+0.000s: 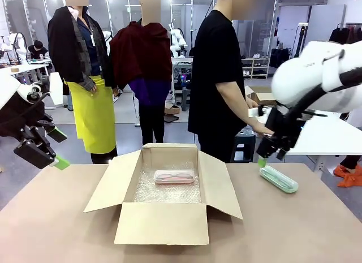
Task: Pack the glasses set securely to prepare it for shipping.
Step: Put the Glasses case from the right side of the table into the Package Box.
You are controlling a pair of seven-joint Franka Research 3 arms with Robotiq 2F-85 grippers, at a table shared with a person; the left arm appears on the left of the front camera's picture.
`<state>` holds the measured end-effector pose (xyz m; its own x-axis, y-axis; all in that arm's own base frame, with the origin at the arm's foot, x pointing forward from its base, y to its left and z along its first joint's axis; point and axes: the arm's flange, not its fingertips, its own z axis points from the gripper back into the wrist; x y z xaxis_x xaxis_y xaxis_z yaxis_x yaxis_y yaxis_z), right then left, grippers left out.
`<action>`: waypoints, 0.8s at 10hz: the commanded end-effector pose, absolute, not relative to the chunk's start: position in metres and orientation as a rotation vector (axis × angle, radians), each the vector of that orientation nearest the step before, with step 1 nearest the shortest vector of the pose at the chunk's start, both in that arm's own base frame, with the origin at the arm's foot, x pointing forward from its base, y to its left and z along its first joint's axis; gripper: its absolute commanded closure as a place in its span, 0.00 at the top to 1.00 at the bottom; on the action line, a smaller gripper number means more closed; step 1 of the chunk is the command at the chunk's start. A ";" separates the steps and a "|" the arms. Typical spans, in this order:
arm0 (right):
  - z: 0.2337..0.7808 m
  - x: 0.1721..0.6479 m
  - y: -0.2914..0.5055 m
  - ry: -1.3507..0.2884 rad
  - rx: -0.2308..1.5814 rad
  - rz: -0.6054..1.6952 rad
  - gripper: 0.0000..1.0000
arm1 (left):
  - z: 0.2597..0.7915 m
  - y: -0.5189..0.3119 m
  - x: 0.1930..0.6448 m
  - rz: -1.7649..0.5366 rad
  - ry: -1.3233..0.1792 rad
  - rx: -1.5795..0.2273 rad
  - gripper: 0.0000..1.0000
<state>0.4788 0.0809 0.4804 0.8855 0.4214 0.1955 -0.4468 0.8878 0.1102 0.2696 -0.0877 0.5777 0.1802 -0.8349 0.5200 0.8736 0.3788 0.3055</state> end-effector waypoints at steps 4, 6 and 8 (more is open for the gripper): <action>0.480 0.457 0.026 -0.219 0.042 0.179 1.00 | 0.579 -0.086 0.269 -1.213 -0.690 -0.060 1.00; 0.481 0.456 0.025 -0.239 0.026 0.225 1.00 | 0.579 -0.086 0.269 -1.213 -0.690 -0.060 1.00; 0.485 0.462 0.015 -0.210 0.059 0.199 1.00 | 0.579 -0.086 0.269 -1.213 -0.690 -0.060 1.00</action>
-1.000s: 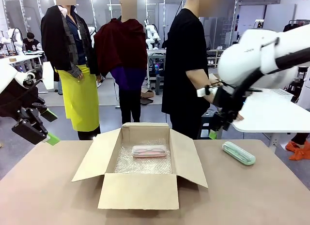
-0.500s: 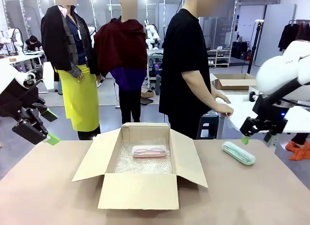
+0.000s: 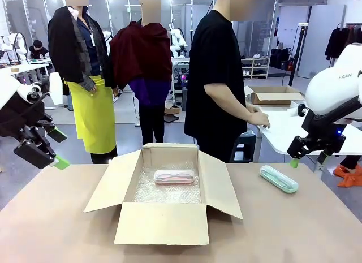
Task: Pack the glasses set securely to prepare it for shipping.
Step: Put the Glasses case from the right side of the table into the Package Box.
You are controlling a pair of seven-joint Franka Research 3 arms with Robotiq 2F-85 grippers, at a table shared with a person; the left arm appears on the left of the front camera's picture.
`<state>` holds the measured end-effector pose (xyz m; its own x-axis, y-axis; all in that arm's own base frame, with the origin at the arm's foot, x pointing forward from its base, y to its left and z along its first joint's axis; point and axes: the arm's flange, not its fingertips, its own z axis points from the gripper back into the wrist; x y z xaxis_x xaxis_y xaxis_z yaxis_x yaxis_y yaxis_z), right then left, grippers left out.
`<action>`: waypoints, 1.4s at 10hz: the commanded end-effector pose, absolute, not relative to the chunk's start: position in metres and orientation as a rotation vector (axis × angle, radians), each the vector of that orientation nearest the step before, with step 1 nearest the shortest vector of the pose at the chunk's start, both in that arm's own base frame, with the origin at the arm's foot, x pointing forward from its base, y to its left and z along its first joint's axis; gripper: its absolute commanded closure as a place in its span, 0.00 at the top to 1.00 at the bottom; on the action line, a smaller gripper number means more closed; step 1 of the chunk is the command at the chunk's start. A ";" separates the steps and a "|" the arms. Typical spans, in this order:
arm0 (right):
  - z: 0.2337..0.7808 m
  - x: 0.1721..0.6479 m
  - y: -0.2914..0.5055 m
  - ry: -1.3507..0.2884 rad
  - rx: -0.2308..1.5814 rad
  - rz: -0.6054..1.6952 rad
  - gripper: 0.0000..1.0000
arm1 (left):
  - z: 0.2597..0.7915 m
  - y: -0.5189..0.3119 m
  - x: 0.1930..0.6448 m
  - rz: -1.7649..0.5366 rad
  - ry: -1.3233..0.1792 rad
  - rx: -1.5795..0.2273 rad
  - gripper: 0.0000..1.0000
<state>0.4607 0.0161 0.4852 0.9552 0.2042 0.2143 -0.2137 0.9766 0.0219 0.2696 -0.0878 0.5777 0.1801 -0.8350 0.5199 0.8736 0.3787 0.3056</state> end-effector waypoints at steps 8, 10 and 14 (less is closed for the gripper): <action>0.483 0.492 0.024 -0.189 0.029 0.293 1.00 | 0.579 -0.086 0.269 -1.213 -0.690 -0.060 1.00; 0.481 0.521 0.032 -0.187 -0.002 0.300 1.00 | 0.579 -0.086 0.269 -1.213 -0.690 -0.060 1.00; 0.464 0.568 0.039 -0.210 -0.003 0.332 1.00 | 0.579 -0.086 0.269 -1.213 -0.690 -0.060 1.00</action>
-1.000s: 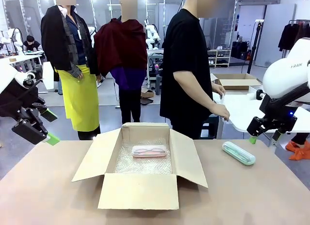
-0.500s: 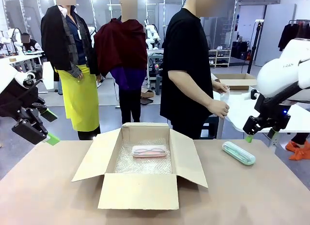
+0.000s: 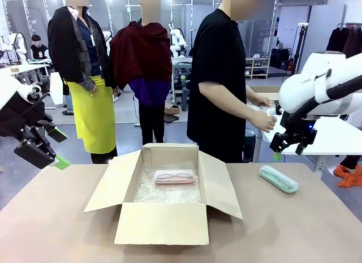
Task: Pack the glasses set securely to prepare it for shipping.
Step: Put the Glasses case from the right side of the table into the Package Box.
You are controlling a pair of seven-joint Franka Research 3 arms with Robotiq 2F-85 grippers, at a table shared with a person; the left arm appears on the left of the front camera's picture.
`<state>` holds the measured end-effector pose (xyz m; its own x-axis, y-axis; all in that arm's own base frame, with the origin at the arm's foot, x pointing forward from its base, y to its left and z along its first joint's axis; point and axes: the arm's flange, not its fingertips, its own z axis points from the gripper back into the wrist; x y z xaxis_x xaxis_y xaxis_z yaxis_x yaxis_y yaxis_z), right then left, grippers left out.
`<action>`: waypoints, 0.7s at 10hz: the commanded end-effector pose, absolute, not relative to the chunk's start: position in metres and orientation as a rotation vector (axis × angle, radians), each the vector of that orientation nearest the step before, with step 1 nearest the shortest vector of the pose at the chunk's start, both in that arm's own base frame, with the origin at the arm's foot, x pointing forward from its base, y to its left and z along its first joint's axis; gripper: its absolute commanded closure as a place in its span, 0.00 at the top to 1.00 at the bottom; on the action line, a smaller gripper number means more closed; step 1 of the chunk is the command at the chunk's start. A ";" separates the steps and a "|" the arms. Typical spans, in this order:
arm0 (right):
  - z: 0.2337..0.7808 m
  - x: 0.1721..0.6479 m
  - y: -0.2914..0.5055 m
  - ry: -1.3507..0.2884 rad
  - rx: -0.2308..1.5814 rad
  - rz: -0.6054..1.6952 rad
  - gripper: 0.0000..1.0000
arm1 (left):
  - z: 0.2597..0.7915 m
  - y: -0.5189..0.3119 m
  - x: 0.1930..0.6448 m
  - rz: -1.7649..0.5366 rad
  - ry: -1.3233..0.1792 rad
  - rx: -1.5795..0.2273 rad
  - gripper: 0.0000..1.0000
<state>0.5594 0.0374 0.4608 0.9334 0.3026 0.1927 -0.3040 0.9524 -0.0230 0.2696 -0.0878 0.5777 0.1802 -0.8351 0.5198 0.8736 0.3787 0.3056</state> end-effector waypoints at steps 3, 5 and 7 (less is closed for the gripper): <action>0.442 0.592 0.040 -0.203 -0.012 0.373 1.00 | 0.579 -0.086 0.269 -1.213 -0.690 -0.060 1.00; 0.427 0.603 0.039 -0.220 -0.031 0.392 1.00 | 0.579 -0.086 0.269 -1.213 -0.690 -0.060 1.00; 0.402 0.621 0.036 -0.204 -0.029 0.424 1.00 | 0.579 -0.086 0.269 -1.213 -0.690 -0.060 1.00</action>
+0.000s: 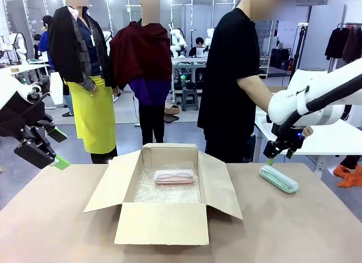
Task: Pack the glasses set securely to prepare it for shipping.
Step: Put the Glasses case from the right side of the table into the Package Box.
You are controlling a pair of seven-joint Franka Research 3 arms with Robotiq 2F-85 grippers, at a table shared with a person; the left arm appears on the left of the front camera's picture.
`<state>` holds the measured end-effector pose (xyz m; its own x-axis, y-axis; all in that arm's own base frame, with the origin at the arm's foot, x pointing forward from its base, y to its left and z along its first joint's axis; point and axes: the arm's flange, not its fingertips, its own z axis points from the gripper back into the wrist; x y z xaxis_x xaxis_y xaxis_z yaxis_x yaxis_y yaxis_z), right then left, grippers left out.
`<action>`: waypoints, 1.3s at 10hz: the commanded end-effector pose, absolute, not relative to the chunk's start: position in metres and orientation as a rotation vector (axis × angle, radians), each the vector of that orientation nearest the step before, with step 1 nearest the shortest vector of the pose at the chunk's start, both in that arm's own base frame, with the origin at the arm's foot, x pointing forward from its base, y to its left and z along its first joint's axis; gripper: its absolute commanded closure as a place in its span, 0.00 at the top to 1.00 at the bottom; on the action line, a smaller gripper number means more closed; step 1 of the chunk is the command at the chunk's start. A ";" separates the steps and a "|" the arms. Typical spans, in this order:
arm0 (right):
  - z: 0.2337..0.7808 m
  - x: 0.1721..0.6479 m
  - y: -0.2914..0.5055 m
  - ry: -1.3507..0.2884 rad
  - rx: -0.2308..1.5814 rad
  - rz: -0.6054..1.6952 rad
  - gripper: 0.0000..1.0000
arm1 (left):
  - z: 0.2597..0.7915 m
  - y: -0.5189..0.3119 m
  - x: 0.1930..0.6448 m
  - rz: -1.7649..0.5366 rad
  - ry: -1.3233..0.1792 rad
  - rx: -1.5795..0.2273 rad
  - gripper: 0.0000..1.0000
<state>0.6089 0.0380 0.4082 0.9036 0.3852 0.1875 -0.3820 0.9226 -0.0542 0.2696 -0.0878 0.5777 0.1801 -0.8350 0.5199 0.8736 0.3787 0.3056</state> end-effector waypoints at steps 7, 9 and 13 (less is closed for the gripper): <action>0.343 0.677 0.021 -0.101 -0.029 0.435 1.00 | 0.579 -0.086 0.269 -1.213 -0.690 -0.060 1.00; 0.333 0.681 0.019 -0.065 -0.003 0.433 1.00 | 0.579 -0.086 0.269 -1.213 -0.690 -0.060 1.00; 0.312 0.684 0.018 -0.004 -0.005 0.398 1.00 | 0.579 -0.086 0.269 -1.213 -0.690 -0.060 1.00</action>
